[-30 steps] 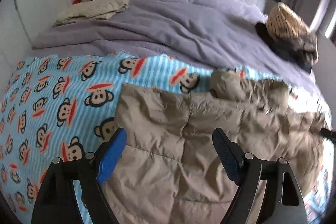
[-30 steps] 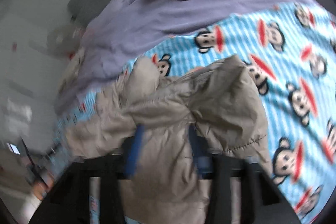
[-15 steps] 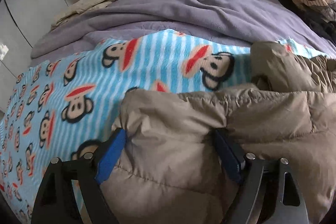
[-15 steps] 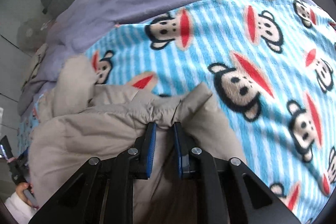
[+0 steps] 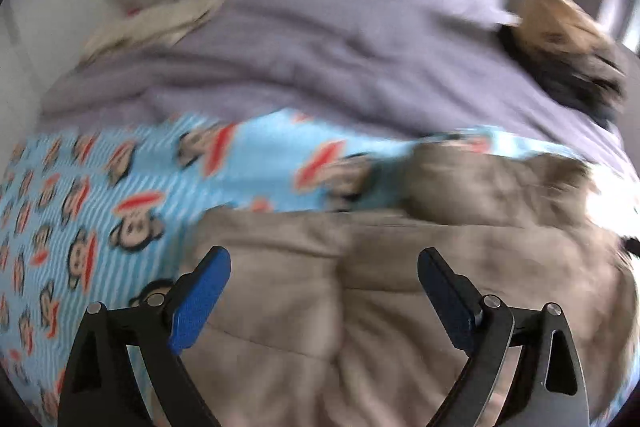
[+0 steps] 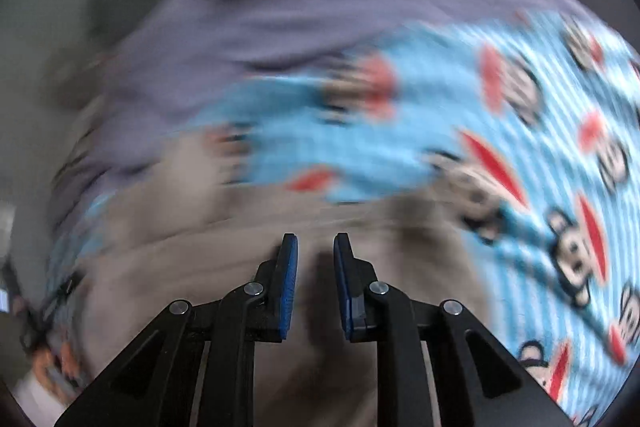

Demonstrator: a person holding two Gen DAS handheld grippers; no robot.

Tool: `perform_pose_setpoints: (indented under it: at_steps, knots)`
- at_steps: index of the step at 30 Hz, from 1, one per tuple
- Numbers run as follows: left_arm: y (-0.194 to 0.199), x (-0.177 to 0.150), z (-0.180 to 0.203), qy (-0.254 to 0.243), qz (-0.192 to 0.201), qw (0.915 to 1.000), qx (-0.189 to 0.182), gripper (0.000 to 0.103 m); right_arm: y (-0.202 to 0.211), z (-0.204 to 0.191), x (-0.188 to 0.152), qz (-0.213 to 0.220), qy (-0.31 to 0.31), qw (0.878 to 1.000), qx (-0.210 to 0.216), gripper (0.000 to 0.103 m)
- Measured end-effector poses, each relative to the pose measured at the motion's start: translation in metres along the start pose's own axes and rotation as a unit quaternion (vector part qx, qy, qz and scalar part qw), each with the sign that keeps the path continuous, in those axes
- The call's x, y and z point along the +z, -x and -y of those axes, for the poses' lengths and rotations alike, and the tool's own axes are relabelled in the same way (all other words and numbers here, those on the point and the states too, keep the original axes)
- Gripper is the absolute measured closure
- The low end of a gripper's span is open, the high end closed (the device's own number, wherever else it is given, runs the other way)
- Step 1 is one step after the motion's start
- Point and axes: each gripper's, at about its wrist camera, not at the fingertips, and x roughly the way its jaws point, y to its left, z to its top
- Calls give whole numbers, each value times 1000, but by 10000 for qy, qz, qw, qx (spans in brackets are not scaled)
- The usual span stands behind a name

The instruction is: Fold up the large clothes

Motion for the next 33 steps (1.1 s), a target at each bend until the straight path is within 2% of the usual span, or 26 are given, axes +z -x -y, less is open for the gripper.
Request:
perform_pose_setpoints:
  at_steps: [2, 3, 5, 6, 8, 9, 10, 12, 14, 15, 18, 22, 26, 30, 32, 33]
  knots:
    - [8, -1, 31, -434, 85, 9984, -341, 7, 6, -38, -5, -10, 671, 9970, 394, 82]
    - [4, -3, 48, -649, 97, 9971, -395, 7, 1, -59, -9, -122, 938, 9936, 610, 82]
    - [-15, -6, 64, -747, 6, 9971, -167, 7, -16, -80, -16, -317, 1148, 9903, 712, 82]
    - [-30, -7, 64, -635, -97, 9979, -67, 7, -30, -86, -20, -392, 1186, 9907, 533, 83]
    - [-51, -9, 52, -241, -288, 9993, -20, 7, -51, -79, -24, -444, 1009, 9934, 333, 87]
    - [-61, -10, 40, 75, -373, 9992, -85, 7, -61, -68, -22, -429, 809, 9951, 366, 88]
    - [-64, -9, 33, 210, -397, 9989, -157, 7, -65, -61, -21, -416, 635, 9961, 457, 96]
    - [-63, -8, 28, 181, -386, 9989, -197, 7, -70, -49, -18, -469, 299, 9966, 604, 103]
    - [-59, -4, 22, 29, -339, 9994, -110, 7, -67, -37, -14, -487, 149, 9955, 804, 103]
    - [-57, -2, 15, 62, -321, 9995, -17, 7, -65, -32, -13, -443, 109, 9960, 767, 103]
    - [-54, 5, -14, 453, -376, 9981, 165, 7, -56, -15, -9, -336, -129, 9970, 686, 103]
    - [-39, 3, -36, 736, -440, 9955, 396, 7, -41, 4, -3, -235, -588, 9967, 499, 103]
    - [-8, -12, -39, 663, -483, 9959, 368, 7, -11, 10, -8, -145, -705, 9970, 282, 99]
    - [26, -39, -32, 569, -636, 9957, 353, 7, 27, 15, -30, -194, -818, 9951, 523, 93]
    - [43, -53, -27, 587, -723, 9953, 269, 7, 39, 12, -45, -258, -947, 9932, 632, 81]
    - [49, -62, -25, 611, -795, 9947, 213, 7, 47, 12, -57, -289, -993, 9924, 673, 67]
